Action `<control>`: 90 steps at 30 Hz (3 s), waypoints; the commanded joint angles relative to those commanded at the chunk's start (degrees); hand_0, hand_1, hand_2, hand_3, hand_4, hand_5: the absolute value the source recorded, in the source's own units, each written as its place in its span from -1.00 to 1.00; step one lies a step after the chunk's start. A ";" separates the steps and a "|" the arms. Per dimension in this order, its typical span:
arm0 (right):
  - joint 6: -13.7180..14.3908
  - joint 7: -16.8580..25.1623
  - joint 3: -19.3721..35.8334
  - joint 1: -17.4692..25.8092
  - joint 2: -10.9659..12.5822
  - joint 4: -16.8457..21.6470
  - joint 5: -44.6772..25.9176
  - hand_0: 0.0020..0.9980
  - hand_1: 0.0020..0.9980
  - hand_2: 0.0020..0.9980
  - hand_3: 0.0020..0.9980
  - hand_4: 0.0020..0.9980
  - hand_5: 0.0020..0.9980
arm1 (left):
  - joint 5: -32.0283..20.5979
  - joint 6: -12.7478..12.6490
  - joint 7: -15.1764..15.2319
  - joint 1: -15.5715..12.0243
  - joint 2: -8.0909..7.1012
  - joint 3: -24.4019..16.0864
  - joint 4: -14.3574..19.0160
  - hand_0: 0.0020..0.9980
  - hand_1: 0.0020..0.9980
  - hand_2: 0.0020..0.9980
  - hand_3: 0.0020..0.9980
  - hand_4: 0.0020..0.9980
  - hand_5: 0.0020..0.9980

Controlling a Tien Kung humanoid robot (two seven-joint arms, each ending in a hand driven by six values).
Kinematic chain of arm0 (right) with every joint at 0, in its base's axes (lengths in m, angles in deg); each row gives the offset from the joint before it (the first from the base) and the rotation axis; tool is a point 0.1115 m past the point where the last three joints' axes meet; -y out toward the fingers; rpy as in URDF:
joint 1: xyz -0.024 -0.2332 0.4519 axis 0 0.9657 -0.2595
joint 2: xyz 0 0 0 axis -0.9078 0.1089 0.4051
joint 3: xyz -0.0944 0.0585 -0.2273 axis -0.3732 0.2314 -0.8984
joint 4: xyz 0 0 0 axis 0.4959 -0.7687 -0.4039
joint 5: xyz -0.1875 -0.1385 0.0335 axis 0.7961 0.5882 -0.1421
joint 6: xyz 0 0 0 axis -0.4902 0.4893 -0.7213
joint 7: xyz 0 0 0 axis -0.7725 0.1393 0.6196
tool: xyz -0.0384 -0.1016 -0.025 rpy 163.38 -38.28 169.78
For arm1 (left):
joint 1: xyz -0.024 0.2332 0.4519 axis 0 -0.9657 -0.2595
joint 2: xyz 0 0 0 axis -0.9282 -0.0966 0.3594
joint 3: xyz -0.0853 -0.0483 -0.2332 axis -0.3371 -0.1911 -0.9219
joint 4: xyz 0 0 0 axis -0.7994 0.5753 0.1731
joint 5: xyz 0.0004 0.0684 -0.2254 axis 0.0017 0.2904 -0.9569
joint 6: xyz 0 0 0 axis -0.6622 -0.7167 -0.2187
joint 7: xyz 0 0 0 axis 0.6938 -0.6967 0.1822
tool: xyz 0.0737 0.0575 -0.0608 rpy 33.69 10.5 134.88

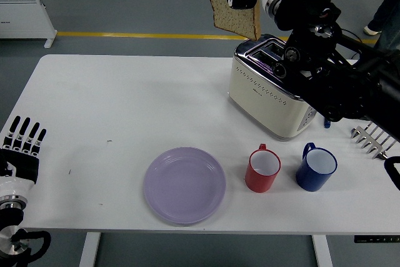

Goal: Push plate across desktop,pick up the break from the machine,place the break in the plate

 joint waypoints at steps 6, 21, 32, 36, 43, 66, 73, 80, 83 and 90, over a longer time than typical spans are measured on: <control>-0.04 -1.86 -9.35 2.57 4.17 8.54 -14.06 -0.62 -0.42 -0.29 -0.14 -0.20 -0.60 | 0.07 -0.03 -0.04 0.14 0.00 -0.51 0.06 0.59 0.57 0.62 0.53 0.12 1.00; 1.05 1.29 -28.62 9.06 0.61 7.27 -35.81 -0.56 -0.37 -0.24 -0.10 -0.21 -0.58 | 0.15 -0.08 -0.11 0.36 0.00 -0.81 -0.23 0.59 0.57 0.62 0.53 0.12 1.00; 1.92 4.12 -29.13 11.03 -2.06 3.88 -36.25 -0.27 -0.11 -0.04 0.05 -0.16 -0.48 | 0.18 -0.07 -0.13 0.45 0.00 -0.63 -0.42 0.59 0.57 0.62 0.53 0.12 1.00; 2.31 5.51 -29.12 11.13 -2.66 3.06 -36.25 -0.27 -0.11 -0.04 0.05 -0.16 -0.48 | 0.20 -0.11 -0.13 0.48 0.00 -0.75 -0.51 0.59 0.57 0.62 0.53 0.12 1.00; 1.16 5.68 -27.39 11.03 -2.25 3.96 -35.79 -0.17 0.02 0.07 0.17 -0.09 -0.45 | 0.27 -0.13 -0.09 0.59 0.00 -0.66 -0.51 0.59 0.57 0.62 0.53 0.11 1.00; 2.61 13.01 -23.89 12.37 -3.07 2.60 -31.63 0.67 0.67 0.81 0.93 0.44 -0.19 | 0.23 -0.24 0.09 0.07 0.00 -0.05 -0.73 0.59 0.57 0.62 0.53 0.11 1.00; 3.45 12.88 -21.49 12.96 -2.25 4.21 -30.28 0.69 0.68 0.83 0.95 0.48 -0.19 | 0.23 -0.23 0.14 -0.16 0.00 0.11 -0.69 0.59 0.57 0.62 0.53 0.10 1.00; 4.63 12.85 -17.62 14.60 0.01 9.19 -27.61 0.70 0.68 0.83 0.93 0.47 -0.19 | 0.22 -0.19 0.19 0.03 0.00 0.08 -0.58 0.59 0.56 0.62 0.53 0.10 1.00; 5.83 14.38 -12.88 16.66 1.97 13.74 -26.81 0.70 0.68 0.83 0.93 0.47 -0.19 | 0.22 -0.20 0.21 0.18 0.00 -0.27 -0.45 0.59 0.56 0.62 0.53 0.10 1.00; 8.55 24.69 2.42 22.27 7.48 25.45 -38.41 0.64 0.62 0.76 0.79 0.40 -0.19 | 0.21 -0.36 0.38 -0.02 0.00 -2.15 -0.09 0.59 0.56 0.61 0.53 0.10 1.00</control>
